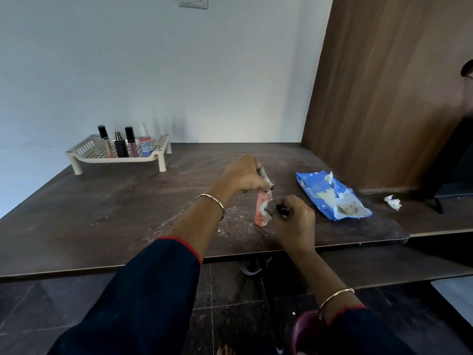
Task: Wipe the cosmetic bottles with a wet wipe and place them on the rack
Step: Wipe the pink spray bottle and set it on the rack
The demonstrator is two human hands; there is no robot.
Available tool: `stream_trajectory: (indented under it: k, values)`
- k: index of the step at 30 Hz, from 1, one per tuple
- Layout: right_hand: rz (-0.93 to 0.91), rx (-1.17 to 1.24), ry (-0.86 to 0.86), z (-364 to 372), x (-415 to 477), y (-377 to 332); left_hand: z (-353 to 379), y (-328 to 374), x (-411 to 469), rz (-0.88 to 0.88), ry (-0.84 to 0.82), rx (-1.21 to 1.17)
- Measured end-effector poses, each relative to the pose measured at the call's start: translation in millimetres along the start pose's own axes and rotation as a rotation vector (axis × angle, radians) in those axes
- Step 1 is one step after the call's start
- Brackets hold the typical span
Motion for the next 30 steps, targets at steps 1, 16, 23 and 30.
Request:
stream_trajectory:
  k: [1, 16, 23, 30]
  values:
    - [0.047, 0.003, -0.035, -0.3, -4.6, 2.6, -0.5, -0.2, -0.1, 0.001, -0.002, 0.0]
    - [0.136, 0.133, -0.006, -0.3, 12.8, -4.2, 0.7, -2.0, -3.1, 0.012, 0.018, -0.043]
    - [0.505, 0.33, -0.083, 2.5, 20.6, 9.8, 2.5, -2.6, -4.1, 0.043, 0.03, -0.032]
    - [0.339, -0.143, -0.303, -5.9, -4.0, 10.4, 3.8, -10.0, -0.8, 0.045, 0.031, -0.074]
Point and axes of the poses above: each hand's wrist, its own x-axis towards the middle knuckle, its own z-axis out of the palm, y = z × x, the point moved 2 cm from there along x, towards the middle knuckle, and after that the axes turned 8 degrees about y, right-handed, at the moved point
